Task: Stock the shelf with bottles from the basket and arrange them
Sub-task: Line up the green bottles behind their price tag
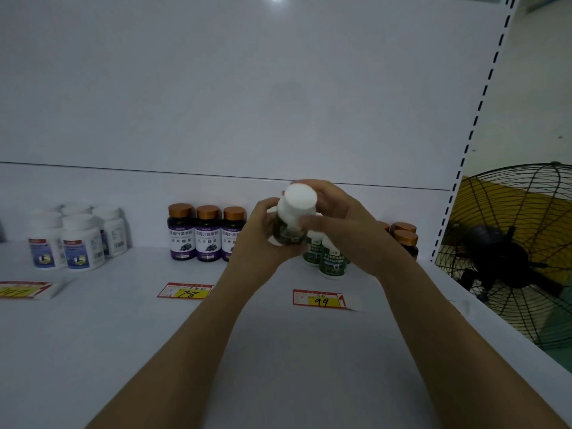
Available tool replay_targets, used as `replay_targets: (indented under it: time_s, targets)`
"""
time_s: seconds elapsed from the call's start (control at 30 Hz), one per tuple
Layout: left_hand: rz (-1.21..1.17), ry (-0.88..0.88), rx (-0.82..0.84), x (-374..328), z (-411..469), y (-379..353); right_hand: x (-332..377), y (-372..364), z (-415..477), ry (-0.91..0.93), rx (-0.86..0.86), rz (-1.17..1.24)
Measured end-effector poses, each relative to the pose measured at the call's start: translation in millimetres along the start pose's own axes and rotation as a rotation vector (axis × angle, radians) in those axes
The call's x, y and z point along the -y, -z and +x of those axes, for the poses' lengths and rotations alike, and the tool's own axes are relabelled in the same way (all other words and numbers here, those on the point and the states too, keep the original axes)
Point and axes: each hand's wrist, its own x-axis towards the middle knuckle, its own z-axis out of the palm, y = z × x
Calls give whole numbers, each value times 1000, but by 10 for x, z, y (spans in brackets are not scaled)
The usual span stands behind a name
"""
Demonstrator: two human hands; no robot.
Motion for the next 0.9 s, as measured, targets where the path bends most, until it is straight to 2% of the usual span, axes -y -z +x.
replay_targets:
  time_s: [0.07, 0.17, 0.27, 0.4, 0.63, 0.8, 0.9]
  targets:
    - [-112, 165, 141, -105, -19, -2, 20, 56, -4, -92, -67, 103]
    - [-351, 476, 328, -213, -36, -31, -26, 107, 0, -310, -141, 111]
    - [-479, 683, 381, -227, -48, 2, -78, 106, -16, -520, -155, 173]
    - [-529, 850, 435, -223, -72, 87, -123, 81, -28, -664, -124, 193]
    - [-526, 838, 452, -229, -86, 99, -124, 72, -18, -672, -134, 204]
    - [-547, 742, 471, -245, -73, 97, -92, 84, -3, -550, -154, 195]
    - [-492, 618, 414, -228, -64, 79, -56, 89, 12, -437, -159, 159]
